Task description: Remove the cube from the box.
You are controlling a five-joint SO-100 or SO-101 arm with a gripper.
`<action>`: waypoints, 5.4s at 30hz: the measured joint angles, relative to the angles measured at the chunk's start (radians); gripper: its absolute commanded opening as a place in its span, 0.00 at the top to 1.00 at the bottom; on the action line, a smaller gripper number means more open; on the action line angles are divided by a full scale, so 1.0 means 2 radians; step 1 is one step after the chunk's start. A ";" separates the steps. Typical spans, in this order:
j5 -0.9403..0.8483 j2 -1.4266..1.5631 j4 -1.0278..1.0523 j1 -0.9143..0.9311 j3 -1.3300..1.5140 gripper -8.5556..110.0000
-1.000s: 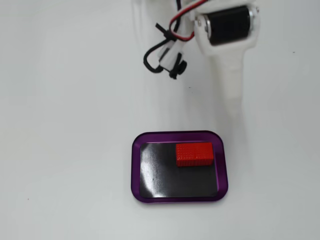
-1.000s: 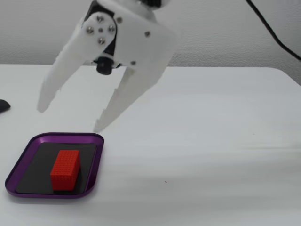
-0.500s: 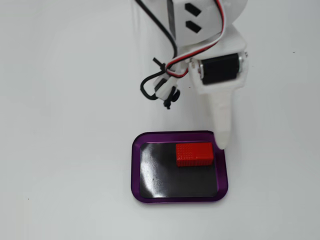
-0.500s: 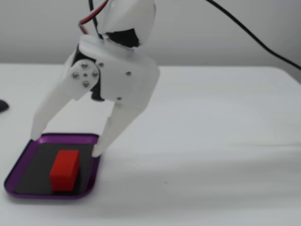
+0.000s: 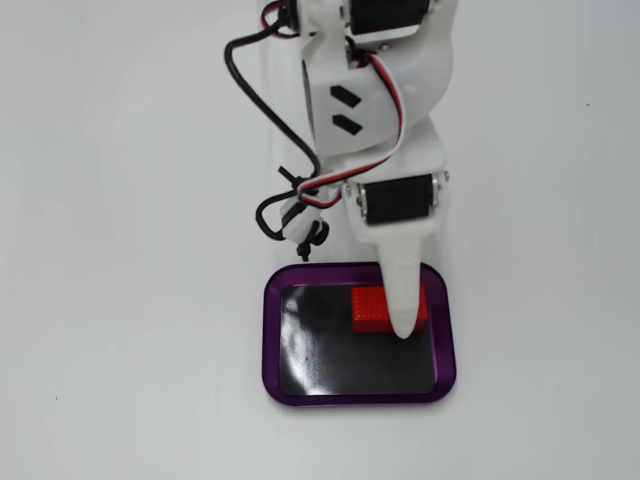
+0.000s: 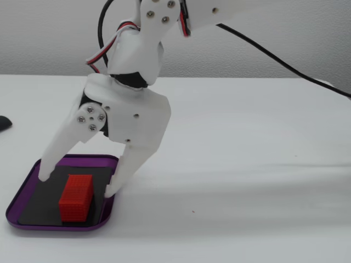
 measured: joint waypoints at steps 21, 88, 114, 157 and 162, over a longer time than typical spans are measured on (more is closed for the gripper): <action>-0.019 -0.019 -0.014 0.000 0.000 0.93; -0.018 0.443 -0.237 0.042 0.576 0.93; -0.018 0.457 -0.199 0.042 0.564 0.79; 0.059 1.122 -0.127 0.134 0.933 0.93; 0.059 1.122 -0.127 0.134 0.933 0.93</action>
